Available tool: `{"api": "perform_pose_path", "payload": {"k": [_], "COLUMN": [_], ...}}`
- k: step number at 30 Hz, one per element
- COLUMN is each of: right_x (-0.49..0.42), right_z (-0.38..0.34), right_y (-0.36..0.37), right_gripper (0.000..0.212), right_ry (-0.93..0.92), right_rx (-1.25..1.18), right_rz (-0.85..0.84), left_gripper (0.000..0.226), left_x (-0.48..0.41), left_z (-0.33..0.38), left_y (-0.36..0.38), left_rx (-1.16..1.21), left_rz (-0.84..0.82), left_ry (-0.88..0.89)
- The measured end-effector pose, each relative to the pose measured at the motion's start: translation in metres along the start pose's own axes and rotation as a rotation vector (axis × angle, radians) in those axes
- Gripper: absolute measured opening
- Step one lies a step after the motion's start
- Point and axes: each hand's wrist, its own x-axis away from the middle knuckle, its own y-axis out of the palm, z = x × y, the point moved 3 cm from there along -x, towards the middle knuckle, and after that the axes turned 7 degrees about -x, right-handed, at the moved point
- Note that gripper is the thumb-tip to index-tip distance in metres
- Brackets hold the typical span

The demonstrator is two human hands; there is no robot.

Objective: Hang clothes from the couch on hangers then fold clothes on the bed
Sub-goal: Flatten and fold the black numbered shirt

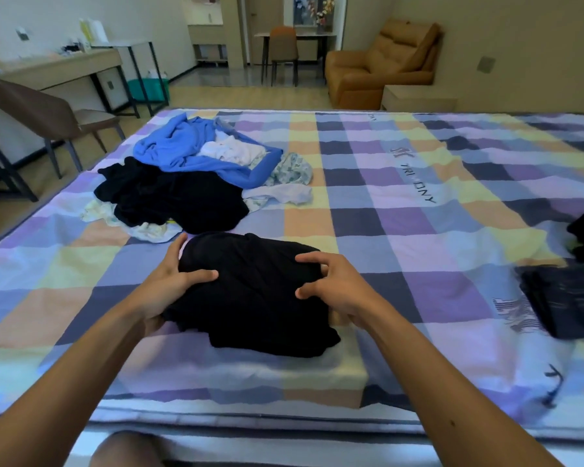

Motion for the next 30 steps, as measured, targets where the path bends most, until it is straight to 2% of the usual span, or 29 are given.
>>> {"api": "perform_pose_path", "payload": {"k": [3, 6, 9, 13, 19, 23, 26, 28, 30], "right_x": [0.012, 0.037, 0.067, 0.107, 0.171, 0.193, 0.190, 0.179, 0.170], "right_z": [-0.004, -0.006, 0.000, 0.010, 0.011, 0.012, 0.045, 0.090, 0.133], "right_y": [-0.026, -0.083, -0.160, -0.274, -0.462, -0.551, -0.586, -0.588, -0.579], "right_gripper": [0.065, 0.064, 0.064, 0.064, 0.060, 0.057, 0.051, 0.044, 0.054], "right_ry": [-0.018, -0.048, -0.068, -0.084, -0.103, -0.068, 0.053, 0.235, 0.354], "right_rx": [-0.115, -0.193, -0.193, -0.180, -0.018, 0.131, 0.332, 0.500, 0.495], "right_rz": [0.040, 0.148, 0.294, 0.485, 0.780, 0.897, 0.903, 0.767, 0.646], "left_gripper": [0.092, 0.092, 0.078, 0.079, 0.086, 0.094, 0.096, 0.097, 0.089], "left_x": [0.012, 0.016, 0.016, 0.023, 0.043, 0.057, 0.054, 0.045, 0.035], "left_z": [0.020, 0.047, 0.081, 0.125, 0.221, 0.268, 0.256, 0.230, 0.219], "left_y": [0.026, 0.083, 0.163, 0.280, 0.458, 0.548, 0.599, 0.618, 0.617], "left_rx": [0.065, 0.085, 0.117, 0.135, 0.207, 0.222, 0.013, -0.287, -0.654], "left_rz": [-0.007, -0.072, -0.149, -0.256, -0.443, -0.525, -0.566, -0.613, -0.587], "left_ry": [0.113, 0.209, 0.314, 0.401, 0.529, 0.617, 0.541, 0.477, 0.482]}}
